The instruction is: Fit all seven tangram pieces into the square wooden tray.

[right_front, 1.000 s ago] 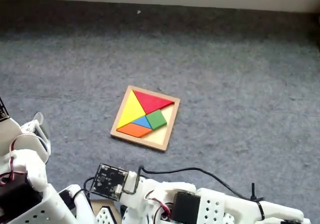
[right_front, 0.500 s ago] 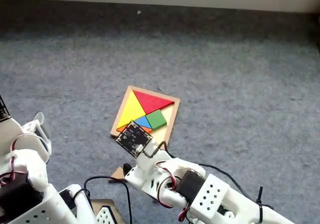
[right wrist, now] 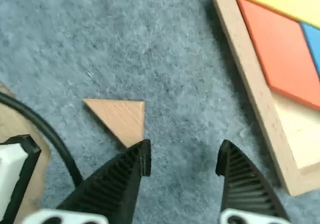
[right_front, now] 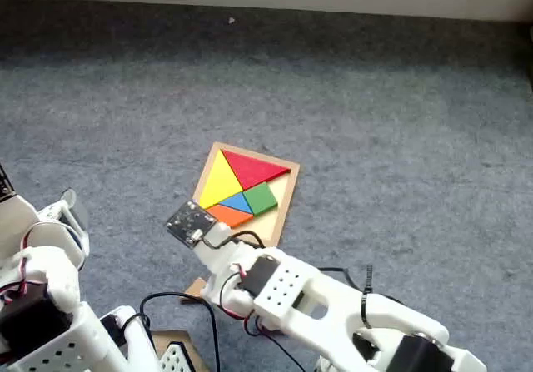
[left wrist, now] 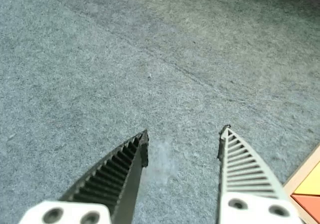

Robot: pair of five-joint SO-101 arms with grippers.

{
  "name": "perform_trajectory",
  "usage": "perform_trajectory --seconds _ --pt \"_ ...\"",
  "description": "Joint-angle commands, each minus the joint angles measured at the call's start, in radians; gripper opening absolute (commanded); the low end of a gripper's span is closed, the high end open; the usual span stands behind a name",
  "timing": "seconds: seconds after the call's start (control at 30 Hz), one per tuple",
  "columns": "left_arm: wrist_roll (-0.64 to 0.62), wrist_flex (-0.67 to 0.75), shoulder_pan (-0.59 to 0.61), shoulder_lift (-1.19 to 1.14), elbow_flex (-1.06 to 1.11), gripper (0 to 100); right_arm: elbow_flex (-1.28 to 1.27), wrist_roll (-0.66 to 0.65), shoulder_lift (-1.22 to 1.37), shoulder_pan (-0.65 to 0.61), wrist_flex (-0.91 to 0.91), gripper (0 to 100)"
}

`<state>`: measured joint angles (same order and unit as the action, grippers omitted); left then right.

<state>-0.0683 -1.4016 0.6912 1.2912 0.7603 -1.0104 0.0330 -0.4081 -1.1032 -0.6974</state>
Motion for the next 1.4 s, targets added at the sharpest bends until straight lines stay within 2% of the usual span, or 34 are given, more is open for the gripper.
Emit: perform_trajectory --seconds 0.0,0.17,0.5,0.67,0.87,1.0,1.13,1.37 --pt "-0.006 0.005 -0.016 0.005 -0.007 23 0.085 0.009 0.005 -0.088 -0.068 22.1" --pt "-0.008 0.005 -0.016 0.005 -0.007 23 0.117 0.054 0.021 -0.145 -0.096 22.1" --pt "-0.008 0.003 -0.016 0.005 -0.005 23 0.125 0.064 0.209 -0.143 0.087 22.1" --pt "-0.008 0.002 -0.016 0.005 -0.005 23 0.188 0.064 0.277 -0.142 0.088 21.6" --pt "-0.006 -0.003 -0.016 0.005 -0.005 23 0.213 -0.012 0.320 -0.140 0.088 8.5" --pt "-0.006 -0.003 -0.016 0.005 -0.005 23 0.213 -0.032 0.320 -0.117 0.088 7.0" --pt "-0.006 -0.003 -0.016 0.005 -0.005 23 0.214 -0.032 0.317 -0.050 0.073 7.0" --pt "-0.006 -0.003 -0.016 0.005 -0.005 23 0.265 -0.034 0.153 0.001 -0.102 7.0"
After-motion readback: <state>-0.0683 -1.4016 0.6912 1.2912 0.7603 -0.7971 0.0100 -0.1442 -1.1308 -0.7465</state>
